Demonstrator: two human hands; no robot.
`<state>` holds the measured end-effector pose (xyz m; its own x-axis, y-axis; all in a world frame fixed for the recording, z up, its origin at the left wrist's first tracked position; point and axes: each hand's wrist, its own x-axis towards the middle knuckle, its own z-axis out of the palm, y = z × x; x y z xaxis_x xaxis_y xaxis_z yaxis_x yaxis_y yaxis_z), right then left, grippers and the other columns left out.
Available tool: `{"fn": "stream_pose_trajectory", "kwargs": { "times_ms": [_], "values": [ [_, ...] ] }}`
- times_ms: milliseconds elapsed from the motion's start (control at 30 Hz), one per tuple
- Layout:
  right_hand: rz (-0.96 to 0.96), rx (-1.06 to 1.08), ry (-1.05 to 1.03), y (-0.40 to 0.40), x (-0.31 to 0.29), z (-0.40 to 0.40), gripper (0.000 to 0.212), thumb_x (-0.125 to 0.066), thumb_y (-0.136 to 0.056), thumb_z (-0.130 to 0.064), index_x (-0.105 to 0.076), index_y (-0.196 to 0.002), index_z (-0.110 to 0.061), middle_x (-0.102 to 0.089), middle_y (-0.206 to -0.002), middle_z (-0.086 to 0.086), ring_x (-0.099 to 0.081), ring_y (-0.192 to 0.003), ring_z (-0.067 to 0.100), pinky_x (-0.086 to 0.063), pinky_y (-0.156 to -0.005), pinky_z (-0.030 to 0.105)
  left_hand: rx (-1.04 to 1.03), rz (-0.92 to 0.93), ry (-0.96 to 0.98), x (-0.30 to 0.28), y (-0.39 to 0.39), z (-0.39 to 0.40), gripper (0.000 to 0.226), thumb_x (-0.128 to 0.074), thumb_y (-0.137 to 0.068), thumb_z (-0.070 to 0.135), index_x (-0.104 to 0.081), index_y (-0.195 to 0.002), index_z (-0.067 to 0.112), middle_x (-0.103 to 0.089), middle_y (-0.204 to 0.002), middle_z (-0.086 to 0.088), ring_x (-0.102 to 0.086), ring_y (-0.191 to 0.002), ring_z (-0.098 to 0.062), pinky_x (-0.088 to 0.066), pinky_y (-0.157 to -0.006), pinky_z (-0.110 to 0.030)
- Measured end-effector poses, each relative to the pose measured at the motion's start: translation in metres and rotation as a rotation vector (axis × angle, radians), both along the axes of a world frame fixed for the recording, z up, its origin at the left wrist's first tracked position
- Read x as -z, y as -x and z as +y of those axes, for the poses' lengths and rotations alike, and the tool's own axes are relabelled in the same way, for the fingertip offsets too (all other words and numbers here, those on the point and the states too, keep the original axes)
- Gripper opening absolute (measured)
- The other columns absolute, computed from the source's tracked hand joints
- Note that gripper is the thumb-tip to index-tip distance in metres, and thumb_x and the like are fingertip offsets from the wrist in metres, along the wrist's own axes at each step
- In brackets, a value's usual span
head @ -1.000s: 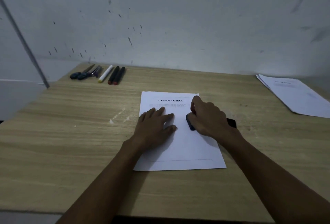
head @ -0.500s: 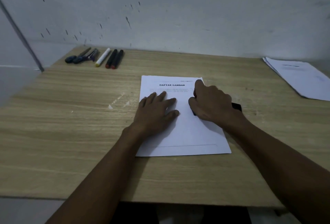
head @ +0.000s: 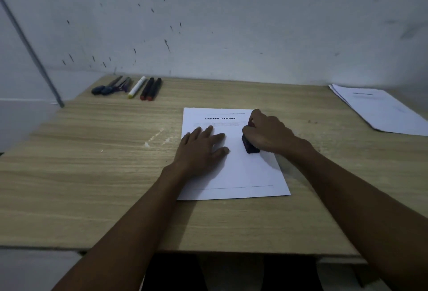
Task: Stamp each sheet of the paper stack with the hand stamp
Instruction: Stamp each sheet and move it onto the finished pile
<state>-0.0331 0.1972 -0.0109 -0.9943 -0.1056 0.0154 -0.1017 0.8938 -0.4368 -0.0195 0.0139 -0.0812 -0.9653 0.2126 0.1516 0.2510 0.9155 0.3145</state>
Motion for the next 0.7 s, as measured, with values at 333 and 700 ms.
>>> {"fn": "stream_pose_trajectory", "kwargs": {
  "times_ms": [333, 700],
  "values": [
    [0.212, 0.217, 0.254, -0.005, -0.015, 0.077, 0.025, -0.06, -0.082, -0.035, -0.054, -0.098, -0.018, -0.057, -0.094, 0.0, -0.053, -0.083, 0.019, -0.038, -0.062, 0.032, -0.002, -0.086, 0.069, -0.023, 0.01, 0.005, 0.054, -0.054, -0.089, 0.05, -0.046, -0.139, 0.03, -0.033, -0.153, -0.002, -0.021, -0.144, -0.026, -0.022, -0.113, -0.049],
    [0.185, 0.3, 0.142, -0.012, -0.005, 0.108, 0.025, -0.061, -0.08, -0.035, -0.054, -0.093, -0.015, -0.06, -0.095, 0.007, -0.056, -0.087, 0.027, -0.05, -0.076, 0.039, 0.003, 0.132, -0.363, -0.038, 0.008, 0.03, 0.038, -0.068, -0.085, 0.032, -0.062, -0.121, 0.02, -0.053, -0.138, 0.001, -0.041, -0.133, -0.017, -0.03, -0.107, -0.03]
  ]
}}
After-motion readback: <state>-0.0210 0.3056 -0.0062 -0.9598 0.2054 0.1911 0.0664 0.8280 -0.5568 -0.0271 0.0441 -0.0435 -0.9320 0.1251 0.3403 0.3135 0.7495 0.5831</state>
